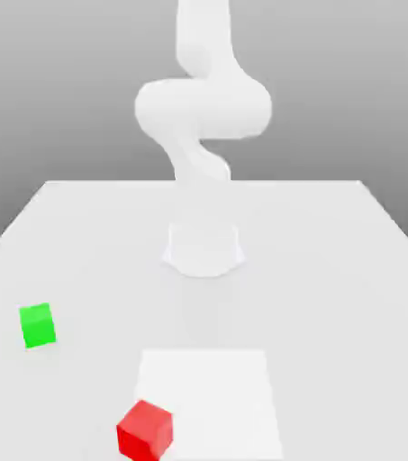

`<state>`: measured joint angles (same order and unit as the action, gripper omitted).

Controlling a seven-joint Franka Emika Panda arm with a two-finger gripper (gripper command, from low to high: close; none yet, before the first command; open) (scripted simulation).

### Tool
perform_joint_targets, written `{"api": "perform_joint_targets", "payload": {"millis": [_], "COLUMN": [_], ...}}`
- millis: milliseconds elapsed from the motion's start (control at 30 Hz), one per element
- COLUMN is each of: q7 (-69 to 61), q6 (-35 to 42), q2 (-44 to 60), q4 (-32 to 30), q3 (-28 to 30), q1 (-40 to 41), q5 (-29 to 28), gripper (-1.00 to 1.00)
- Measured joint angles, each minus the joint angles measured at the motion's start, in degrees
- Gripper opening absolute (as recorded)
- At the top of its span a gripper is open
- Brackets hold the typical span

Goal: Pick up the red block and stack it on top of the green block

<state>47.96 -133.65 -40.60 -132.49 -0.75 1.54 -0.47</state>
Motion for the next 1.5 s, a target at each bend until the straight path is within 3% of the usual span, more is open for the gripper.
{"api": "perform_joint_targets", "payload": {"millis": [533,833,1000,1033,1267,1433,1500], "q7": [13.83,18.32,18.93,18.98,19.03,18.46,17.16], "q6": [-11.99,-18.87,-26.75,-27.68,-27.55,-20.27,-19.56], "q2": [33.62,52.13,62.48,63.6,63.41,54.37,50.64], "q4": [-4.56,-7.09,-5.99,-5.82,-5.86,-7.64,-10.72], "q3": [-1.31,-0.67,-0.36,-0.3,-0.36,-0.35,2.59], "q1": [6.53,8.43,8.37,8.32,8.39,9.13,12.18], "q5": [-3.32,-0.78,-0.74,-0.8,-0.84,-0.39,-0.74], "gripper": [0.0,0.0,0.0,-1.0,-1.0,-1.0,-1.0]}}
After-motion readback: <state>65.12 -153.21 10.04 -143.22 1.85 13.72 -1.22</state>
